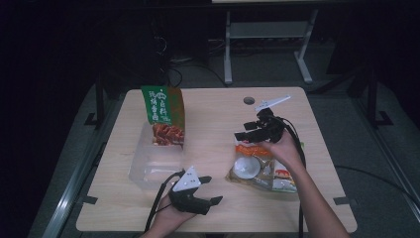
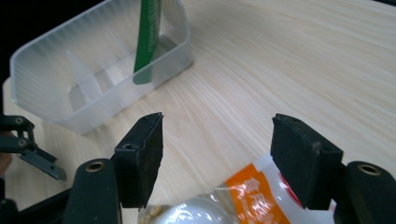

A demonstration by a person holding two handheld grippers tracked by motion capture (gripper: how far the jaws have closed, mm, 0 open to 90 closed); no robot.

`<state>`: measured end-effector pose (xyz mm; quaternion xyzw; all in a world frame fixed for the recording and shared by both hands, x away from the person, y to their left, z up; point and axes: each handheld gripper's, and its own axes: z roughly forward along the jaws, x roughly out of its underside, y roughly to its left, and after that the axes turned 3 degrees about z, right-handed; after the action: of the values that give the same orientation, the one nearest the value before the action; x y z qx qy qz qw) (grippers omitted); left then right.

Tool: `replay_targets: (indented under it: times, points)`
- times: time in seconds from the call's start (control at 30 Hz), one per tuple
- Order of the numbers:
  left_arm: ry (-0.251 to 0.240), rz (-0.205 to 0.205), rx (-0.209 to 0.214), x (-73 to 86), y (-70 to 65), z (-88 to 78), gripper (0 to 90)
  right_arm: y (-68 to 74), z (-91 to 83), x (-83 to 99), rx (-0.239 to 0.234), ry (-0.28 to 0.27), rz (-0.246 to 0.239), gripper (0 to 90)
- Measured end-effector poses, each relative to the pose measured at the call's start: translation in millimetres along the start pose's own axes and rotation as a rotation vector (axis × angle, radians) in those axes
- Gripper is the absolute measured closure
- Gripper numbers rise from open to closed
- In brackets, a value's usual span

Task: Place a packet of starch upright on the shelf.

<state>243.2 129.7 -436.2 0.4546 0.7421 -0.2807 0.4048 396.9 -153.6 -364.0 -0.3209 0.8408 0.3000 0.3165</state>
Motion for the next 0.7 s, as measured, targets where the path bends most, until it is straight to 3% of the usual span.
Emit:
replay_targets:
  times: [0.33,0.7]
  points:
    - [0.008,0.002,-0.002,-0.7,-0.5,-0.5,27.6,-3.0,-18.7,9.0,0.032,-0.013,-0.006,34.5]
    - [0.011,-0.002,-0.003,-0.7,-1.1,-0.1,27.7,-13.1,-31.2,34.1,0.053,0.003,0.037,34.8]
